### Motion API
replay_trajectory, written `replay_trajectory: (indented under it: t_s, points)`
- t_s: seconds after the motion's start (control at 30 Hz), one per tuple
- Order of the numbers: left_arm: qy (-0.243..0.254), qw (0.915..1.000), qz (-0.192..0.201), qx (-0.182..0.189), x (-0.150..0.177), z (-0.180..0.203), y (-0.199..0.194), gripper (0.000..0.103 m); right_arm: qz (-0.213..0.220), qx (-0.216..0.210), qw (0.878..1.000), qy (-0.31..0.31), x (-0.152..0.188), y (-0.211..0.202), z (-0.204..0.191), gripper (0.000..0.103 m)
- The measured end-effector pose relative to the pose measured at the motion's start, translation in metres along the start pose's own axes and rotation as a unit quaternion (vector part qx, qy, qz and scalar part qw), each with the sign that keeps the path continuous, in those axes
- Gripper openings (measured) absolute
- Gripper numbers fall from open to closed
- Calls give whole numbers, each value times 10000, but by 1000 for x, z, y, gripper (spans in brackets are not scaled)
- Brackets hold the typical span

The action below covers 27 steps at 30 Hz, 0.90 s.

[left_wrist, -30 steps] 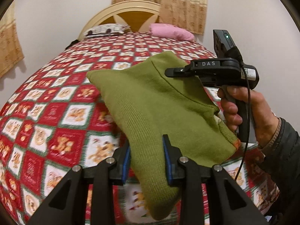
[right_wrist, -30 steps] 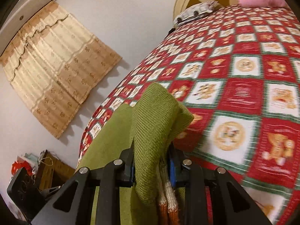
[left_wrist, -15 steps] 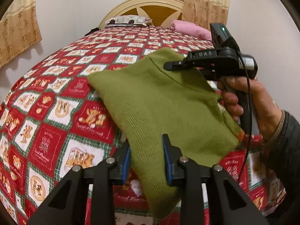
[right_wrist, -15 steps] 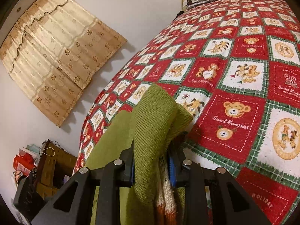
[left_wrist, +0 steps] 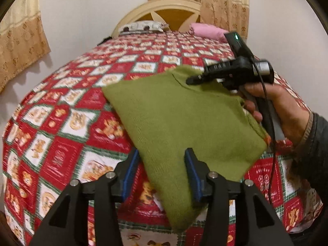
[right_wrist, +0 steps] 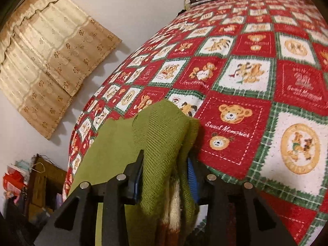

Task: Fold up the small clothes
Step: 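Open the right gripper to release the sweater edge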

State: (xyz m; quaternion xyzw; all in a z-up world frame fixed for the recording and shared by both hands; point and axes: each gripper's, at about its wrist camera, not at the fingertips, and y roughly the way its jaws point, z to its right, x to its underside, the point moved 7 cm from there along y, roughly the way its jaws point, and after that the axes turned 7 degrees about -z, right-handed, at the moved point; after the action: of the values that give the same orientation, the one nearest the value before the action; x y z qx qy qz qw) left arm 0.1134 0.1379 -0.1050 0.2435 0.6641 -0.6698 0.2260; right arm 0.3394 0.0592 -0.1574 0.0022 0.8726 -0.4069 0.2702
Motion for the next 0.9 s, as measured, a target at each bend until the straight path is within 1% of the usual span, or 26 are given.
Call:
replay_trajectory:
  t_s: [0.03, 0.1, 0.13, 0.17, 0.2, 0.23, 0.3, 0.37, 0.4, 0.47, 0.57, 0.6, 0.63, 0.67, 0.7, 0.73, 0.77, 0.9]
  points:
    - [-39, 9999, 91, -46, -5, -3, -5, 66, 36, 52, 10000, -34, -1, -2, -1, 39]
    - [-79, 9998, 171, -117, -12, -8, -6, 74, 165, 159, 9997, -120, -2, -11, -6, 39]
    - [-96, 9996, 171, -187, -17, -11, -4, 74, 249, 227, 9993, -151, -3, -17, -7, 40]
    - [-109, 9996, 142, -241, -20, -14, 0, 74, 401, 336, 9985, -170, -4, -26, -8, 42]
    - [-147, 9993, 115, -315, -24, -19, 4, 74, 503, 384, 9979, -162, -6, -32, -9, 54]
    - [-189, 9991, 115, -358, -26, -22, 7, 75, 666, 429, 9968, -143, -7, -42, -10, 58]
    - [-249, 9986, 110, -449, -31, -29, 16, 77, 953, 362, 9947, -104, -6, -62, -16, 60]
    - [-322, 9979, -39, -561, -30, -37, 27, 77, 1019, 187, 9944, -191, 1, -74, -29, 60]
    - [-369, 9979, -75, -523, -29, -39, 29, 77, 1027, 106, 9942, -300, 5, -78, -37, 60]
    - [-489, 9979, -123, -403, -26, -41, 33, 78, 912, -30, 9942, -576, 16, -79, -54, 60]
    - [-466, 9979, -139, -427, -23, -40, 35, 78, 524, -351, 9933, -970, 40, -66, -78, 60]
    - [-464, 9979, -143, -436, -22, -40, 35, 79, 400, -378, 9925, -1093, 48, -61, -82, 60]
    - [-471, 9978, -153, -434, -22, -39, 36, 80, 296, -282, 9919, -1204, 56, -55, -82, 60]
    - [-485, 9978, -172, -419, -21, -40, 37, 80, 224, -61, 9923, -1217, 61, -49, -77, 60]
    - [-488, 9978, -184, -408, -20, -40, 38, 80, 183, 59, 9930, -1164, 63, -46, -70, 60]
    - [-486, 9978, -192, -400, -19, -40, 39, 81, 132, 91, 9944, -1043, 66, -42, -62, 60]
    - [-478, 9979, -191, -393, -19, -39, 39, 83, 88, -13, 9959, -906, 68, -40, -54, 60]
    - [-479, 9980, -204, -349, -18, -37, 43, 87, 88, -64, 9957, -925, 71, -40, -49, 59]
